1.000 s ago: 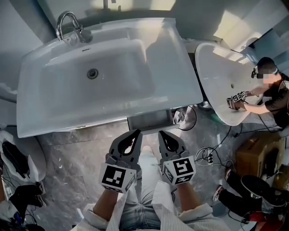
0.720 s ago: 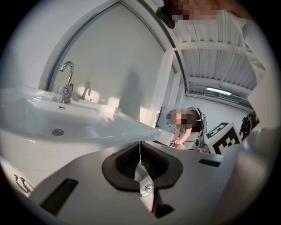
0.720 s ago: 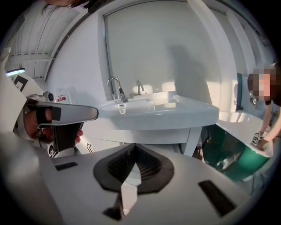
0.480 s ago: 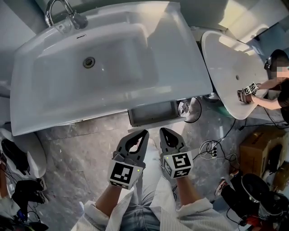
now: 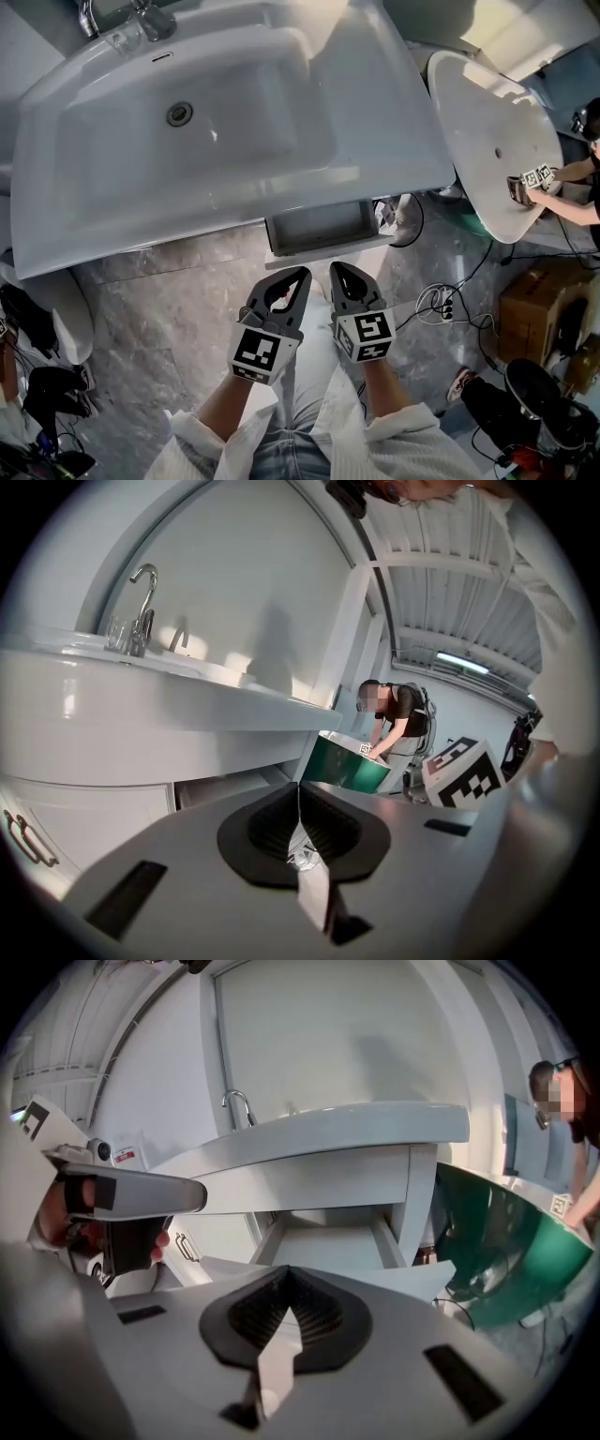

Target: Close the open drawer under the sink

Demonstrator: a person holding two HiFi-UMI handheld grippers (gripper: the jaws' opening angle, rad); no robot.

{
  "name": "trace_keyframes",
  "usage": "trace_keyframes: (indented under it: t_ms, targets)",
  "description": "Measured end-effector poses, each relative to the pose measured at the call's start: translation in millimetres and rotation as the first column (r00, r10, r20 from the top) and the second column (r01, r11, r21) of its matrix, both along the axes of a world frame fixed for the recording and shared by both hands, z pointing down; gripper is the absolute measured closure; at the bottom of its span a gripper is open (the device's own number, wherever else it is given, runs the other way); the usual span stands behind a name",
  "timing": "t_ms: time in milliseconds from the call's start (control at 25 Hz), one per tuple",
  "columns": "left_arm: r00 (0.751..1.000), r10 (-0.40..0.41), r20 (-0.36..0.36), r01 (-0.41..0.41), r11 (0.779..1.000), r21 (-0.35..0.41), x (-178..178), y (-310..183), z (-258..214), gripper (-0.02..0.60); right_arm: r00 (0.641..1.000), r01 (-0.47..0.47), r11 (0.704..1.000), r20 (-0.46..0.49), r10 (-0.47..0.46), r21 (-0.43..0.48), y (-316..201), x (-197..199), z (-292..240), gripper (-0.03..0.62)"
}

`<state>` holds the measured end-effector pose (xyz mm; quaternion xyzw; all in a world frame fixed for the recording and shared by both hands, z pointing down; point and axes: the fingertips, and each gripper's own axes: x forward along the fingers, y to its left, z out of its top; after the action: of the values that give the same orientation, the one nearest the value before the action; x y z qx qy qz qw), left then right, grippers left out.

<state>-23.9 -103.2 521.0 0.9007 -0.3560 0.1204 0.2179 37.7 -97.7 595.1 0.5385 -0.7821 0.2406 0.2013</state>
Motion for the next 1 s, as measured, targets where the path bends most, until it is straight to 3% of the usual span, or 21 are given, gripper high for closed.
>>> trace_keyframes:
  t_ms: [440, 1000]
  targets:
    - [0.998, 0.066, 0.023, -0.066, 0.998, -0.004, 10, 9, 33, 0.563, 1.000, -0.018, 1.000, -0.008, 0.018, -0.018, 0, 7, 29, 0.585]
    - [0.998, 0.063, 0.029, -0.062, 0.998, -0.022, 4, 9, 48, 0.563, 1.000, -0.004, 0.999, 0.022, 0.005, -0.048, -8, -5, 47, 0.585]
